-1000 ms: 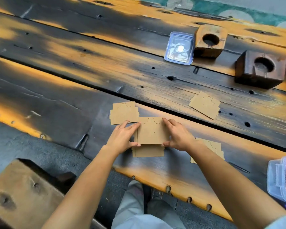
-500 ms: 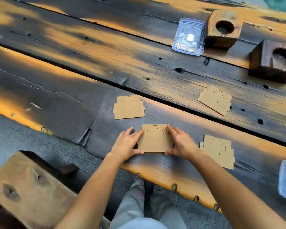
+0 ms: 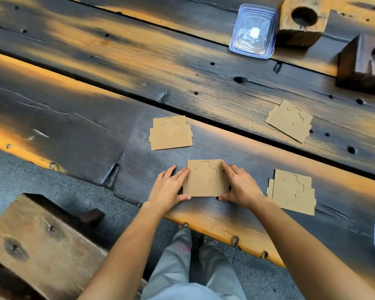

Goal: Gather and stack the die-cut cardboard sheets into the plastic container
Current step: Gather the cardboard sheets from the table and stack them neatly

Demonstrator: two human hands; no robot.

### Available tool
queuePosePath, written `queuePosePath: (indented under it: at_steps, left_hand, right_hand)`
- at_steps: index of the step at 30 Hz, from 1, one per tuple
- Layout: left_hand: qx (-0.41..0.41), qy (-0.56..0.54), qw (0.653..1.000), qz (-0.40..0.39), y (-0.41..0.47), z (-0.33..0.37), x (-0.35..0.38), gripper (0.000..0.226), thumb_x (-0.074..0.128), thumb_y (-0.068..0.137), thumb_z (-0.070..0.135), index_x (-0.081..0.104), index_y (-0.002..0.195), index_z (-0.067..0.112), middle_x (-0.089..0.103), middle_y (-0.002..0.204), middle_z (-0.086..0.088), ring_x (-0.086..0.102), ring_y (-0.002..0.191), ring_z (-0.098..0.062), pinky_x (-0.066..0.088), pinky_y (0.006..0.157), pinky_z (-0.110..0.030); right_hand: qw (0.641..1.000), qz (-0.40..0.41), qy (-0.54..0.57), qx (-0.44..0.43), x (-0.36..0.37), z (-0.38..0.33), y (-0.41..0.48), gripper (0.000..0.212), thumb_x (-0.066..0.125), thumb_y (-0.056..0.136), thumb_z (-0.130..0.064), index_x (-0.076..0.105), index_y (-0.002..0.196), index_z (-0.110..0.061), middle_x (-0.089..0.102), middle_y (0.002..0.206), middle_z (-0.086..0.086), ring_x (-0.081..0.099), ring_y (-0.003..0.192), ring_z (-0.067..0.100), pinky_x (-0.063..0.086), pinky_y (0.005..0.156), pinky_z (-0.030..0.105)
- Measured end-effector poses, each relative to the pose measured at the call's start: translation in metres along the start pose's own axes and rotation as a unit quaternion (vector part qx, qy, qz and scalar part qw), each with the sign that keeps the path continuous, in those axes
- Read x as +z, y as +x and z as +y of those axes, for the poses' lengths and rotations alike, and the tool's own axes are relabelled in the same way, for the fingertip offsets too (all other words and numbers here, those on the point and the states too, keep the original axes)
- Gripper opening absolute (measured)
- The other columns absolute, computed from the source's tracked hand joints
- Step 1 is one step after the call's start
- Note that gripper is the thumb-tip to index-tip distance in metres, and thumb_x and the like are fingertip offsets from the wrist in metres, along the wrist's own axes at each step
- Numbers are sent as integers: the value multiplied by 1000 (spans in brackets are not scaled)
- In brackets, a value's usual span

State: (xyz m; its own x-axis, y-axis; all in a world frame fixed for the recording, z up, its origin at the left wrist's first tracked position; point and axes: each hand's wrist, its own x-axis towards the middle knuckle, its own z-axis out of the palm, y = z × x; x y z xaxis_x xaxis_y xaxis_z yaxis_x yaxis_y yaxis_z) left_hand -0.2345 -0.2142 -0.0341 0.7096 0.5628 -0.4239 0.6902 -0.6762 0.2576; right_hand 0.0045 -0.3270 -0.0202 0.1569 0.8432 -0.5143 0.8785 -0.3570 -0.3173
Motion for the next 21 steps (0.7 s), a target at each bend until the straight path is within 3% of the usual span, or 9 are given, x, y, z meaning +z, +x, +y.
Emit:
queuePosePath:
  at_steps: [13, 21]
  left_hand:
    - [-5, 18, 1000, 5, -2, 0, 12, 96, 70, 85, 54, 16, 159, 26, 24, 166, 5, 18, 152, -26, 26, 118, -42]
    - [-6, 36, 999, -6, -4, 4, 12, 103, 69, 80, 62, 12, 159, 28, 20, 167, 4, 16, 152, -27, 26, 119, -44]
  right_hand:
    - [999, 15, -23, -24, 7, 2, 5, 123, 86, 71, -48, 6, 160, -19, 28, 156, 5, 33, 134, 28, 37, 112, 40]
    - [998, 12, -42, -47, 3, 8, 7, 120, 85, 71, -50, 9, 160, -20, 37, 152, 5, 36, 132, 26, 39, 110, 40]
